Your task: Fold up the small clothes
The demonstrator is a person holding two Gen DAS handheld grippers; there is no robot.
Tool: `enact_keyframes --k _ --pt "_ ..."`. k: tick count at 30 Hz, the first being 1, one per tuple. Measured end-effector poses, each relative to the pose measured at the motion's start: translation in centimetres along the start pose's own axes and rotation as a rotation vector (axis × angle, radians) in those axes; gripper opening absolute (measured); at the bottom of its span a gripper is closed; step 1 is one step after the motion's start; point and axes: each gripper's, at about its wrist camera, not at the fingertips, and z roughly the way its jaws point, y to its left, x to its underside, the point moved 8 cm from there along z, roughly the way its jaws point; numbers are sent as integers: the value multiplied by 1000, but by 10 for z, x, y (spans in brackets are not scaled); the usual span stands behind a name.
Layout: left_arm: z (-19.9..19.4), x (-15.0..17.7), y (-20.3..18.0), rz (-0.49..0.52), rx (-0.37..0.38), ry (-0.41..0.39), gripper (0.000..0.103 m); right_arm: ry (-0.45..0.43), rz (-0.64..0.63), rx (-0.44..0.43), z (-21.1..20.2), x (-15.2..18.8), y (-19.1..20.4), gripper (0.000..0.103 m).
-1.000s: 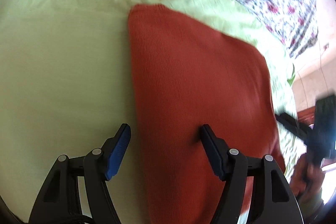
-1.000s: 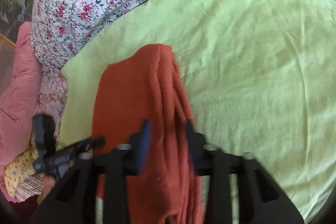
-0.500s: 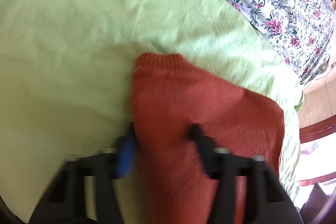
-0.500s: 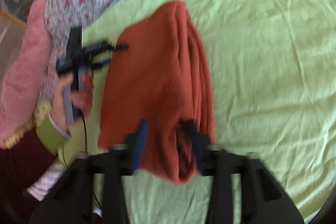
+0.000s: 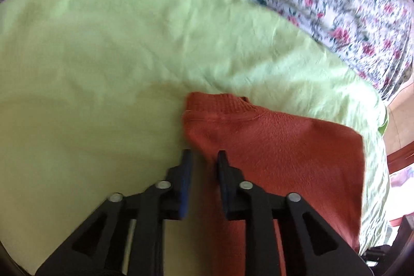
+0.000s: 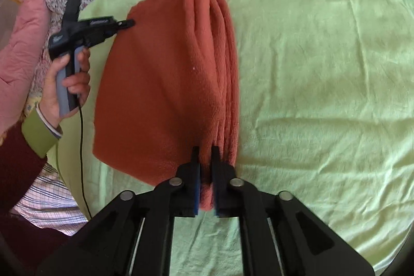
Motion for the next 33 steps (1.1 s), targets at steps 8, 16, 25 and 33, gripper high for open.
enact_keyframes --k 8,16,25,33 --pt "-35 66 7 -132 147 90 65 -158 101 -95 -19 -46 -7 68" --pt "-20 131 -22 -135 231 187 78 -140 136 -118 28 -87 -6 68" --pt "0 136 -58 -92 311 207 32 -99 209 -253 48 -80 -15 32" --pt "-58 127 -42 -112 346 107 23 -143 227 -333 39 -83 25 23"
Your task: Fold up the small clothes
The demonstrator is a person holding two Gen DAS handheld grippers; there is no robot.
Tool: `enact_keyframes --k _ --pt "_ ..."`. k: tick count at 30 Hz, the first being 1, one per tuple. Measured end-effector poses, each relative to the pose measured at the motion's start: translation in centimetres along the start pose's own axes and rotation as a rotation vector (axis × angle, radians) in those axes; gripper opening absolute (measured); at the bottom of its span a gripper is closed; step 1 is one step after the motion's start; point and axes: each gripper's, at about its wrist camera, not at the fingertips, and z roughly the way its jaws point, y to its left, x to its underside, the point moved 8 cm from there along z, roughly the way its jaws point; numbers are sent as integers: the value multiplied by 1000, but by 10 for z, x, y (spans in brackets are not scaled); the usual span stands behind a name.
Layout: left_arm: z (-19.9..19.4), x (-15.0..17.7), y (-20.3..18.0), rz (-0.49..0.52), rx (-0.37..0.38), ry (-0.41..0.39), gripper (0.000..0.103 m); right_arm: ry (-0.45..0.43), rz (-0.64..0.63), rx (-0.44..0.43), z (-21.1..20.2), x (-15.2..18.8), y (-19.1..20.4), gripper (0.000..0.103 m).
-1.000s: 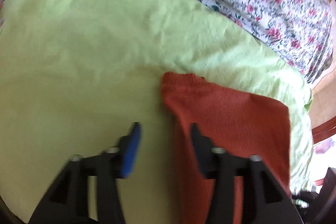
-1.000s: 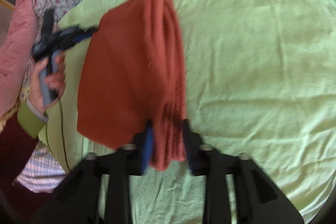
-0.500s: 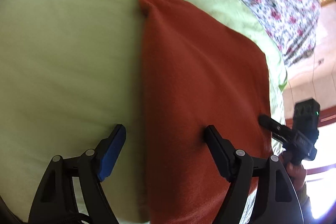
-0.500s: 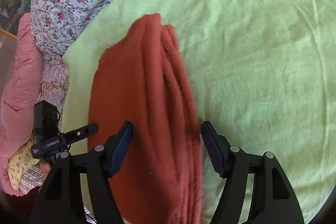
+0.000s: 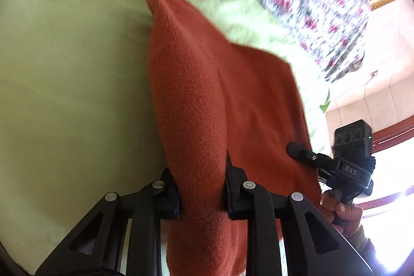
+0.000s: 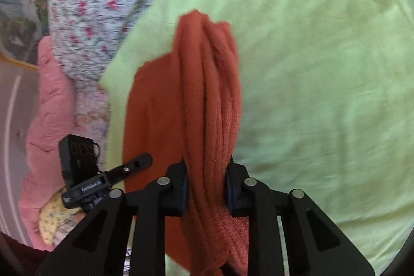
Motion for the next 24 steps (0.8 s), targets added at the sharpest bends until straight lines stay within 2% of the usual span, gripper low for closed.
enact_keyframes --k 4,11,14,17,19,21,23,24 --pt "-62 1 32 -22 -41 -78 23 62 -70 -61 42 4 48 22" --pt "-163 26 133 -144 -140 -185 23 188 -182 -176 141 24 133 22" --pt "-179 39 160 -181 -161 -203 23 234 -211 -192 169 34 150 22" --pt "-169 56 194 -256 -179 -173 25 277 -234 -135 194 43 148 23" --pt "-162 64 205 -288 -179 -169 30 281 -232 -100 200 45 139 25" --pt "-163 68 209 -296 -188 -175 39 286 -216 -92 203 44 134 33" --pt "-165 70 211 -299 -189 -172 42 283 -230 -71 201 42 134 35" --pt "-167 71 213 -299 -194 -169 46 279 -247 -52 199 41 136 37"
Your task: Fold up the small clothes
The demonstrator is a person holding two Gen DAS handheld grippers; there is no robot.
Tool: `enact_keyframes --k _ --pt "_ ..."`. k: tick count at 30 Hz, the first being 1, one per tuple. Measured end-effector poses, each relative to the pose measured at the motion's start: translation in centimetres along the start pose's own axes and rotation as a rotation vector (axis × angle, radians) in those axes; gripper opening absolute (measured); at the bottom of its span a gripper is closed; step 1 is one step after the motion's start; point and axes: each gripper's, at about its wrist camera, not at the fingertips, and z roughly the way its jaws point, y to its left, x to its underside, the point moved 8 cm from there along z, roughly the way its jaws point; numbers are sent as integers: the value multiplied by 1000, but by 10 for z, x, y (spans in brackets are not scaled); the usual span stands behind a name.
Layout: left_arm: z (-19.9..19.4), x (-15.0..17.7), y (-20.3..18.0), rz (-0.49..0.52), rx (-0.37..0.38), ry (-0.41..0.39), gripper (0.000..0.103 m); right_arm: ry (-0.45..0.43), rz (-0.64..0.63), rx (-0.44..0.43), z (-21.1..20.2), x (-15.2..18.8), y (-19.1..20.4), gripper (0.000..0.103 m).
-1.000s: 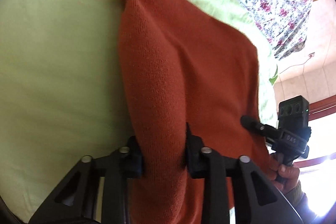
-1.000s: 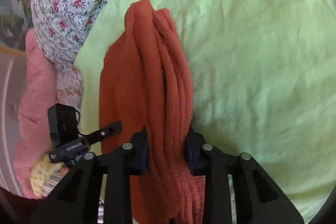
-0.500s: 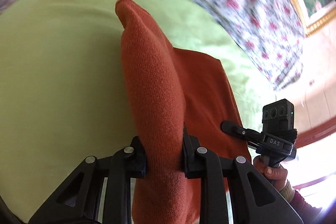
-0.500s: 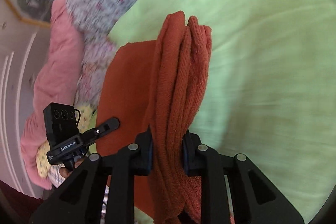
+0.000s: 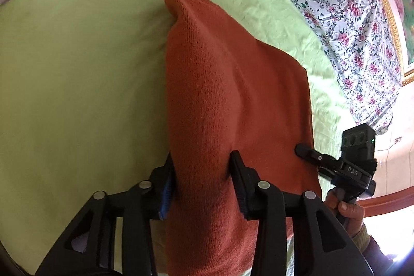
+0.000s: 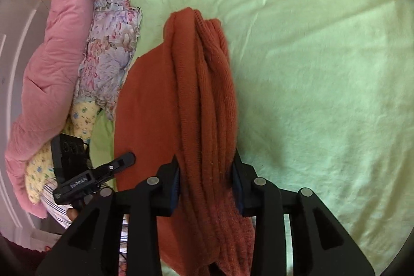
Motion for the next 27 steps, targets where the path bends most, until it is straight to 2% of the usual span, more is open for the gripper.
enact_keyframes --k 2,4,6,8,13,14,15,16,17,18,20,22,23,24,27 --pt "-1 -1 7 -3 -17 7 52 -3 -31 46 -7 -2 4 38" --pt "-1 -9 10 -18 -8 7 53 -21 -61 72 -15 -8 10 39" --pt "0 -23 14 -46 -6 0 63 -48 -77 87 -21 -15 13 44" --pt "4 -40 16 -60 5 -13 63 -65 -74 79 -21 -26 17 51" --pt "21 -82 20 -93 -11 -37 63 -66 -21 53 -4 -52 9 51" --pt "23 -93 21 -85 -35 -61 55 -64 -4 49 0 -56 5 51" --pt "26 -101 19 -75 -43 -74 36 -63 8 42 3 -60 3 49" --pt "30 -110 18 -67 -42 -75 27 -62 11 36 6 -63 4 40" --pt "32 -118 16 -61 -56 -79 19 -61 2 34 8 -66 5 25" --pt "31 -126 14 -43 -82 -100 12 -75 -18 46 7 -69 7 23" --pt "28 -140 13 6 -161 -139 9 -105 -51 55 4 -73 12 22" --pt "33 -145 21 14 -207 -127 9 -94 -50 85 10 -71 5 22" --pt "36 -146 24 14 -229 -119 9 -81 -29 91 15 -69 -1 24" --pt "38 -147 28 16 -245 -110 11 -74 5 82 16 -69 -8 33" --pt "24 -148 32 19 -285 -128 19 -70 33 75 9 -68 -10 37"
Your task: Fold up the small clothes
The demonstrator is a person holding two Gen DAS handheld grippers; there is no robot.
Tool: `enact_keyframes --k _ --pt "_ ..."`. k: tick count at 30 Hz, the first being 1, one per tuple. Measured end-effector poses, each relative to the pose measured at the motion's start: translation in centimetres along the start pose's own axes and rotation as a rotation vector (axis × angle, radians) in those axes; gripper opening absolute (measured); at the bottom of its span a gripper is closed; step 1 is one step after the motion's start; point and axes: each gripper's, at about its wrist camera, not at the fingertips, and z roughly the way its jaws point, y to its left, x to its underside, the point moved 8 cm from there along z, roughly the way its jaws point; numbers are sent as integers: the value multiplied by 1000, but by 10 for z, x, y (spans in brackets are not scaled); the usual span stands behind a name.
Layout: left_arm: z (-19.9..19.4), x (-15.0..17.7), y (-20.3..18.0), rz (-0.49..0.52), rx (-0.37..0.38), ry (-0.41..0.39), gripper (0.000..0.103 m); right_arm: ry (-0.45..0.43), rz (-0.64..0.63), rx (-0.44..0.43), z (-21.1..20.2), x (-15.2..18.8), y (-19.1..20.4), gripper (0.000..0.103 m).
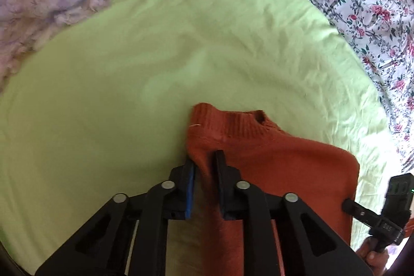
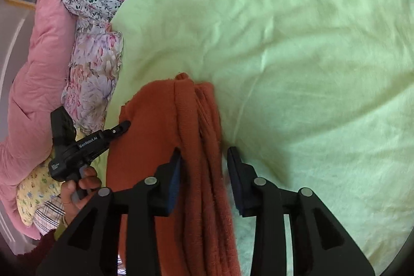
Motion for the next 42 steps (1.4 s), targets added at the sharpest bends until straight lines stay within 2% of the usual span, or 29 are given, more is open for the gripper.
enact_keyframes --k 3,6,9,17,24,28,31,32,33,34,35,36,39,42 --pt "-25 1 8 -18 1 -37 19 -25 -60 56 -19 3 7 38" --pt "-46 18 12 -18 25 -36 21 -41 -62 54 -40 11 12 38" --pt "-64 53 15 -15 56 -9 28 -55 -81 42 -62 25 19 38" --pt "-96 152 18 -28 125 76 29 -29 -124 31 -97 90 29 38" --pt "-105 200 18 -4 128 131 34 52 -125 74 -88 148 15 38" --pt "-104 212 16 -29 158 165 36 66 -106 111 -78 160 2 38" --pt "-106 219 8 -10 177 174 38 50 -83 92 -80 159 0 37" --pt "-106 221 5 -2 191 181 44 43 -88 91 -82 158 0 30" --pt "-104 227 1 18 193 191 45 42 -97 92 -83 159 0 16" --pt "-101 228 0 36 178 197 45 43 -107 94 -83 158 0 8" --pt "-95 233 0 63 138 210 45 46 -113 96 -83 158 1 5" --pt "-89 239 0 77 113 230 40 44 -131 102 -85 157 4 5" --pt "-89 246 -6 67 137 239 34 0 -178 76 -104 147 20 5" --pt "-85 249 -10 68 132 244 33 22 -226 162 -100 145 6 5"
